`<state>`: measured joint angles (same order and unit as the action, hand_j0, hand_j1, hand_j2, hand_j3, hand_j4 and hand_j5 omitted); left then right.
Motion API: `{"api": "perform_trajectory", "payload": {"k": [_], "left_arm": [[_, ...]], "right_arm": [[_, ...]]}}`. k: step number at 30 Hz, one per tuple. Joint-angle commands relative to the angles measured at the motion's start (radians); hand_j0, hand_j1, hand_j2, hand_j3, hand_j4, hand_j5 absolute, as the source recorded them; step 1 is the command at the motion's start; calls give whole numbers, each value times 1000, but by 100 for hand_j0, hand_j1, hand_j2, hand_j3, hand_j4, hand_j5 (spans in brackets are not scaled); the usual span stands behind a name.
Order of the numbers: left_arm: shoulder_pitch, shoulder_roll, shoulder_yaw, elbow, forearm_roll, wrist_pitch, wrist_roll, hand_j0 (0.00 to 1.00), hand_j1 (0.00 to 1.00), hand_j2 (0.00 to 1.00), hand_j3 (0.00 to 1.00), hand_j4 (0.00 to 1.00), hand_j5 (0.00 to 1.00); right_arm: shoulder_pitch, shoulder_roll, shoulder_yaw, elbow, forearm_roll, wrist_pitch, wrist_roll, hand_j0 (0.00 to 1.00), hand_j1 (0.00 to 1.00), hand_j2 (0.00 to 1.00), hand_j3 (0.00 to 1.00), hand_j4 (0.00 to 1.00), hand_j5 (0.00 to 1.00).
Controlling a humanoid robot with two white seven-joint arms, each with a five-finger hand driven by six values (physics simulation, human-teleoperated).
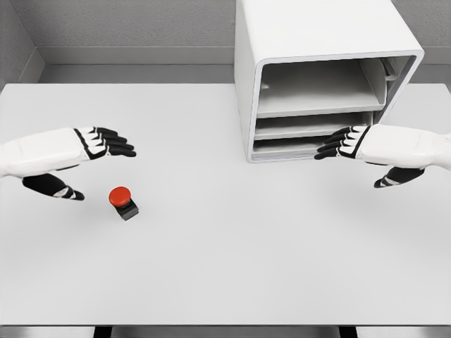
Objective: Slide open multi-storey tabletop storage cabinets and put open load switch and slide close multi-storey tabletop storage cabinets
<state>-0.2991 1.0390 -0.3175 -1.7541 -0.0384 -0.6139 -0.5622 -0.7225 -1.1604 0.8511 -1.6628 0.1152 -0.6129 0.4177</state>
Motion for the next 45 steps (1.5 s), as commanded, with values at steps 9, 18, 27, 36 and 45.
{"api": "perform_trajectory", "payload": {"k": [9,18,27,36,45], "left_arm": [[-15,-65,-106,50,-156,3,12,100,100,100,100,100,100],[-78,-77,-183,56,-215,3,15,100,100,100,100,100,100],[-84,-106,-196,81,-258,3,15,100,100,100,100,100,100],[-91,-131,-198,127,-247,3,16,100,100,100,100,100,100],[-92,-139,-198,145,-236,3,18,100,100,100,100,100,100]], "right_arm": [[5,1,5,9,-6,2,-40,100,100,100,100,100,100],[-54,27,-7,-2,-42,2,-19,100,100,100,100,100,100],[-103,74,-7,2,-43,21,88,100,100,100,100,100,100],[-141,128,-9,9,-46,183,144,100,100,100,100,100,100],[-161,199,-4,141,-48,246,180,100,100,100,100,100,100]]}}
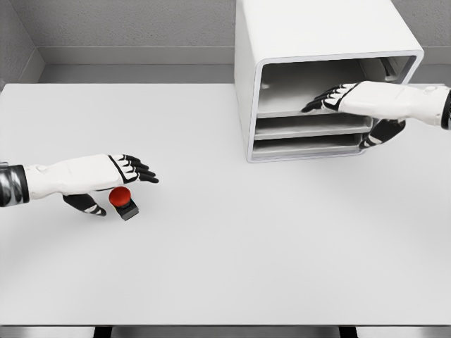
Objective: Slide open multi-storey tabletop storage cabinets and put open load switch and slide close multi-storey tabletop storage cabinets
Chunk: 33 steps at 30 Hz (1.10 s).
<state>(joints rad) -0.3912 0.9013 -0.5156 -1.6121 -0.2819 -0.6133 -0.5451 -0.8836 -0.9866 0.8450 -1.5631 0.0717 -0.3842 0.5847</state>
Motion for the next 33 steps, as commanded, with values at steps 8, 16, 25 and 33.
{"api": "perform_trajectory", "payload": {"k": [8,16,25,33], "left_arm": [[-6,-15,-29,34,6,2,1,100,100,100,100,100,100],[-5,-7,-30,51,10,2,1,62,62,62,62,62,62],[-5,-5,-46,54,9,2,-4,42,42,42,42,42,42],[-40,19,-30,-51,108,2,-7,40,40,40,40,40,40]], "right_arm": [[-8,31,3,46,-4,139,26,100,100,100,100,100,100],[-8,63,12,83,8,140,26,100,100,100,100,100,100],[-5,55,22,46,16,102,26,100,100,100,100,100,100],[2,25,25,-26,16,45,26,100,100,100,100,100,100]]}}
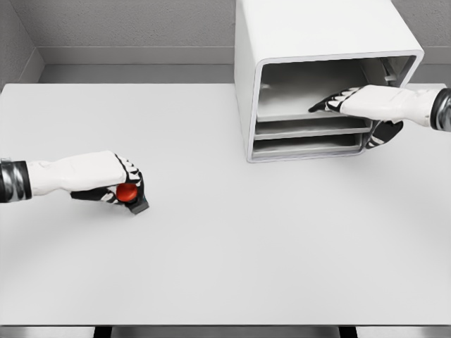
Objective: Slide open multi-storey tabletop storage cabinets and put open load switch and slide close multi-storey tabletop storage cabinets
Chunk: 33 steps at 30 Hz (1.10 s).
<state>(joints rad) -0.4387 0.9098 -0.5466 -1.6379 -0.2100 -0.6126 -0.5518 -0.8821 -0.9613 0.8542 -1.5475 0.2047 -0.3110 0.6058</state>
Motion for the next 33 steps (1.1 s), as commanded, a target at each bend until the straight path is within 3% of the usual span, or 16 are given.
{"api": "perform_trajectory", "payload": {"k": [1,6,14,21,27,33], "left_arm": [[0,12,1,-36,44,2,-2,40,40,40,40,40,40],[-34,12,4,-97,90,2,-4,40,40,40,40,40,40],[-130,0,-3,-125,110,2,-5,40,40,40,40,40,40],[-212,-35,-12,-125,141,2,-5,40,40,40,40,40,40],[-218,-91,-13,-125,156,2,-4,40,40,40,40,40,40],[-239,-126,-27,-125,156,2,-5,40,40,40,40,40,40]], "right_arm": [[0,-5,16,-49,-117,-30,5,100,100,100,100,100,100],[5,-43,16,-95,-117,-50,5,100,100,100,100,100,100],[45,-86,13,-111,-120,-73,5,100,100,100,100,100,100],[35,-109,5,-118,-128,-186,5,100,100,100,100,100,100],[32,-129,2,-120,-129,-281,5,100,100,100,100,100,100],[41,-195,3,-123,-133,-300,5,100,100,100,100,100,100]]}}
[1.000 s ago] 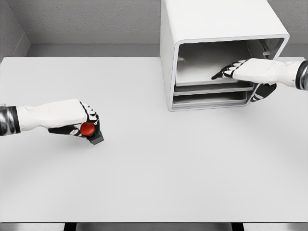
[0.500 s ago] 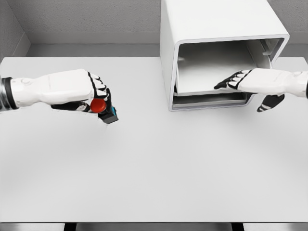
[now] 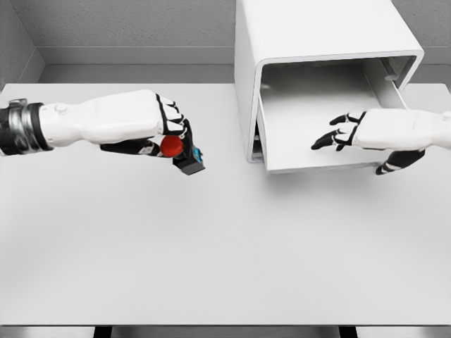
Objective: Slide open multi-storey tabletop storage cabinets and put open load switch and slide close multi-storey tabletop storage cabinets
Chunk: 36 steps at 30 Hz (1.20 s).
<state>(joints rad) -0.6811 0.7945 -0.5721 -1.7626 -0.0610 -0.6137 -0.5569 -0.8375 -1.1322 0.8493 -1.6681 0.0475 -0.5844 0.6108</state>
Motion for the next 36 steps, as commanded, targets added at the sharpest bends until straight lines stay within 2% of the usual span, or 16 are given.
{"api": "perform_trajectory", "payload": {"k": [1,4,15,21,23,24,28,34,36], "left_arm": [[0,-12,-2,0,9,3,0,40,40,40,40,40,40],[-14,-20,-2,0,16,3,-1,40,40,40,40,40,40],[-49,-32,-3,3,26,3,-5,40,40,40,40,40,40],[-64,-72,-3,2,38,3,-5,41,41,41,41,41,41],[-103,-78,-55,6,49,3,-5,41,41,41,41,41,41],[-104,-78,-60,8,49,3,-5,41,41,41,41,41,41],[-106,-77,-60,8,59,3,-5,41,41,41,41,41,41],[-107,-72,-60,8,70,3,-6,41,41,41,41,41,41],[-121,-80,-60,6,70,3,-6,41,41,41,41,41,41]], "right_arm": [[1,-43,8,-4,25,-26,0,100,100,100,100,100,100],[11,-69,8,-5,25,-26,0,100,100,100,100,100,100],[11,-87,8,-15,25,-26,0,100,100,100,100,100,100],[6,-100,7,-16,25,-26,-32,100,100,100,100,100,100],[-2,-100,2,-15,17,-26,-66,100,100,100,100,100,100],[-2,-103,-9,-15,-34,-26,-62,100,100,100,100,100,100],[9,-81,-16,-7,-49,-26,-26,100,100,100,100,100,100],[17,-66,-4,-5,-38,-26,-23,100,100,100,100,100,100],[26,-43,-4,2,-40,15,-23,100,100,100,100,100,100]]}}
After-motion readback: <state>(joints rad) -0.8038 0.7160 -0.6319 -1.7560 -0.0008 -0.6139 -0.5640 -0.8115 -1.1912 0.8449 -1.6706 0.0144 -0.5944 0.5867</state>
